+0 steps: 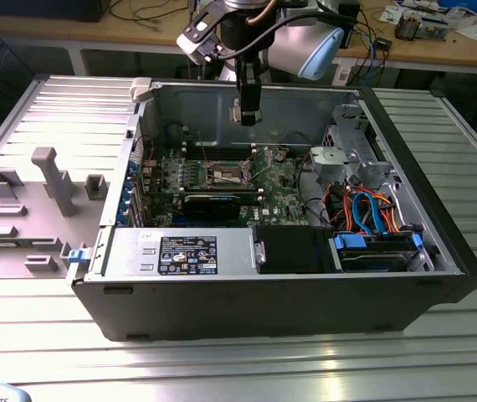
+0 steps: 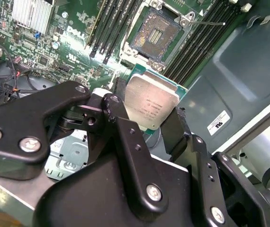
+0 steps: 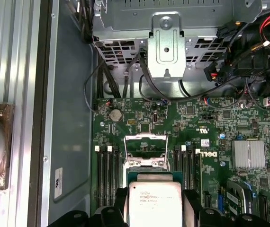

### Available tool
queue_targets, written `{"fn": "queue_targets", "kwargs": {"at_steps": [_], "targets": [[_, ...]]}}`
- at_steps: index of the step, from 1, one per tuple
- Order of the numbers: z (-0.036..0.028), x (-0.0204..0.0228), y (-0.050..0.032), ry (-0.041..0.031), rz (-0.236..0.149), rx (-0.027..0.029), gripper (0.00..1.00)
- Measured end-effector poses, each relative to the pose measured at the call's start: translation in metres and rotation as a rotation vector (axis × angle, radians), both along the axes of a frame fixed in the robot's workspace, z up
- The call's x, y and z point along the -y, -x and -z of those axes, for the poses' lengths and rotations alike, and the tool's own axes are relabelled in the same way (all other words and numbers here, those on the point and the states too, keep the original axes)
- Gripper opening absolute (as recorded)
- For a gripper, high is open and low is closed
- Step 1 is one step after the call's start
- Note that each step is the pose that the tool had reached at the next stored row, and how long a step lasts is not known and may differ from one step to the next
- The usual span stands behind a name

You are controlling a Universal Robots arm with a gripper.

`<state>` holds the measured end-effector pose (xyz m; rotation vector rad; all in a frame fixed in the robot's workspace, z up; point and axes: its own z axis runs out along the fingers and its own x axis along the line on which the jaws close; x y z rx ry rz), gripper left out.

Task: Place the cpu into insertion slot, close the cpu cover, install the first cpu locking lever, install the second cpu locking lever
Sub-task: 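Place the cpu into insertion slot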

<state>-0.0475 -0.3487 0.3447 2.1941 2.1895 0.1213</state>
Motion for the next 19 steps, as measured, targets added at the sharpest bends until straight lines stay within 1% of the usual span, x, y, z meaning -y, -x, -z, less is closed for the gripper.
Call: {"fn": "queue_targets", "kwargs": {"at_steps": [7,9,11,13,16,19], "targets": [[0.0004,0.0000,0.0002,-0.0001,0.000,0.0001,0.54],[0.0008,0.0000,0.0014,-0.0001,0.002,0.0001,0.54],[0.0017,-0.0001,0.0026,-0.0002,0.011,0.0000,0.54],[0.0036,-0.0002,0.0027,0.0009,0.023,-0.0025,0.54],[0.0075,-0.0002,0.0027,0.0024,0.027,-0.0029,0.54],[0.0082,-0.0002,0.0027,0.0028,0.028,-0.0030,0.54]]}}
